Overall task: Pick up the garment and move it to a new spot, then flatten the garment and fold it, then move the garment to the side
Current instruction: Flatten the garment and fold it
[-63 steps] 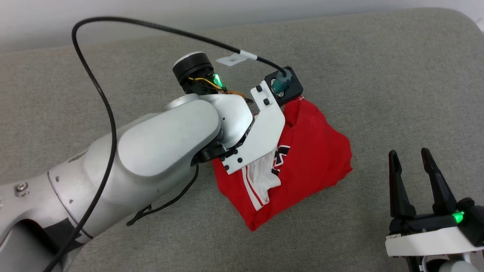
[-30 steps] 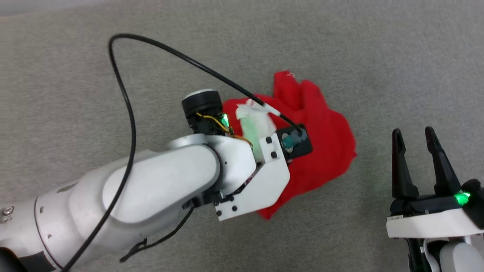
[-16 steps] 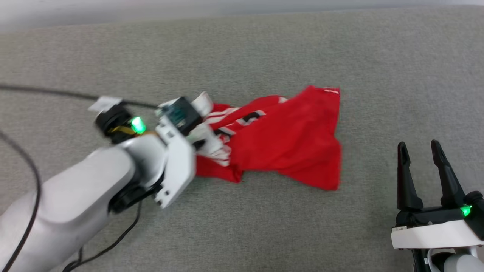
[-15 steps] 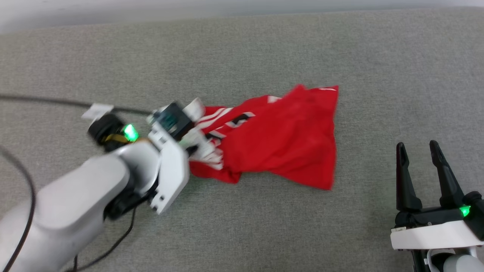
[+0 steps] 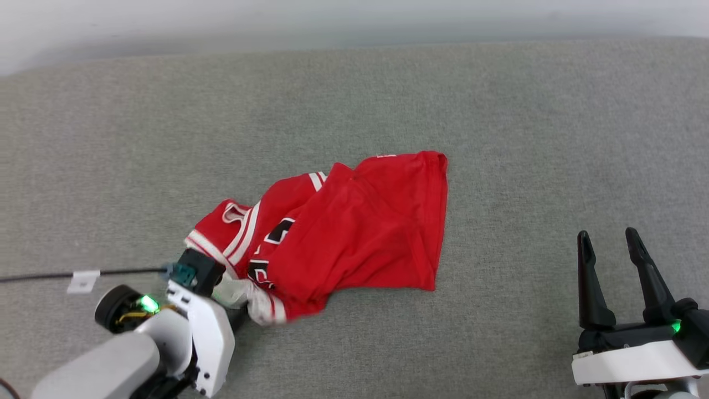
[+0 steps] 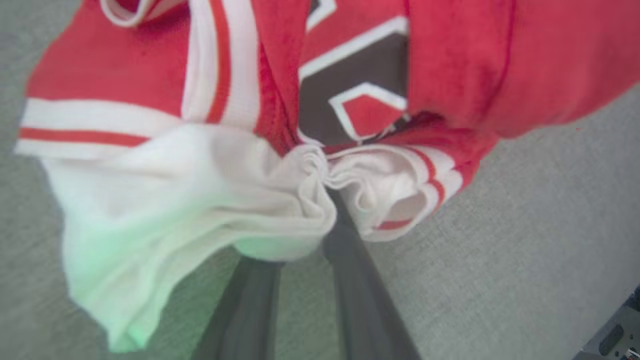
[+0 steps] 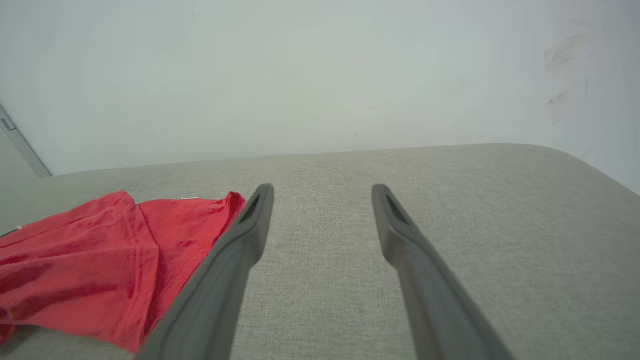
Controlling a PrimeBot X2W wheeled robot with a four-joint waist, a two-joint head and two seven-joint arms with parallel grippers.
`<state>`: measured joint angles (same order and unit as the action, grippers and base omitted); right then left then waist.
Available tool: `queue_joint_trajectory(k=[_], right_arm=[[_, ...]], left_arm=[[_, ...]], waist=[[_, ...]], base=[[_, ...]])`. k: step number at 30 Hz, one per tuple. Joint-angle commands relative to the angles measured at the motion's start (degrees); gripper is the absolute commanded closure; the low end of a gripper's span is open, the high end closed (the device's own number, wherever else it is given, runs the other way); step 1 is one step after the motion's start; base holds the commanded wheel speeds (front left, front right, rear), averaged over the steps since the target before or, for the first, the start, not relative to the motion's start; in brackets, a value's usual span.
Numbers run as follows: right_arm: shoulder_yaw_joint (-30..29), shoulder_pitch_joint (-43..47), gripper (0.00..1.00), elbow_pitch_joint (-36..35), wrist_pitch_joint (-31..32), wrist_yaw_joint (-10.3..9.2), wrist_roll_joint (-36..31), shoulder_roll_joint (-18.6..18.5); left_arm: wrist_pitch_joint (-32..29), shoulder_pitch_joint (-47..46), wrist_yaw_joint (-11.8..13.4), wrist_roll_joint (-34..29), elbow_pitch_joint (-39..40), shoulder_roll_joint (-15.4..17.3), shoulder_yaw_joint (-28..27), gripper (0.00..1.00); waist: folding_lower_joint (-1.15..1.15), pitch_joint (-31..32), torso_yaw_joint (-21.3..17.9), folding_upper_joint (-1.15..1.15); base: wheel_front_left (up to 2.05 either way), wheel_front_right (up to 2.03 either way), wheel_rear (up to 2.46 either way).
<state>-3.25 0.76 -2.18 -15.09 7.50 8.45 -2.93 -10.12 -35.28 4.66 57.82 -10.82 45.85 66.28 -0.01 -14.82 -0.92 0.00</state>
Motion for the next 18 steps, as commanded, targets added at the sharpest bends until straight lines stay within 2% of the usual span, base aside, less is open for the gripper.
queue_joint_trajectory(k=[1, 6, 12, 15, 18], right_arm=[[-0.25, 0.62, 0.00, -0.15, -0.11, -0.03, -0.45, 0.09], [-2.17, 0.71, 0.00, -1.33, -0.11, -0.03, -2.41, 0.09], [-5.11, -2.85, 0.00, -4.47, -0.11, -0.03, -7.01, 0.09], [-4.61, -6.25, 0.00, -5.81, -0.11, -0.03, -10.54, 0.09], [-2.12, -10.65, 0.00, -5.52, -0.11, -0.05, -12.64, -3.00]], left_arm=[[0.85, 2.84, 1.28, -0.93, -0.76, 0.24, 0.87, 0.00], [10.28, 3.25, 8.22, -4.92, 3.64, 1.48, -2.55, 0.00], [17.91, 6.25, 18.43, -8.18, 11.63, 2.65, -5.54, 0.00], [21.81, 7.82, 23.42, -9.82, 14.36, 2.50, -7.35, 0.00], [24.25, 9.41, 27.85, -11.67, 16.01, 1.53, -9.82, 0.00]], waist=[[0.01, 1.47, 0.55, 0.00], [0.01, 4.99, 1.70, 0.00], [0.01, 7.66, 3.72, 0.00], [0.01, 8.00, 4.48, 0.00], [0.01, 8.04, 5.12, 0.00]], base=[[0.00, 0.00, 0.00], [0.00, 0.00, 0.00], [0.00, 0.00, 0.00], [0.00, 0.00, 0.00], [0.00, 0.00, 0.00]])
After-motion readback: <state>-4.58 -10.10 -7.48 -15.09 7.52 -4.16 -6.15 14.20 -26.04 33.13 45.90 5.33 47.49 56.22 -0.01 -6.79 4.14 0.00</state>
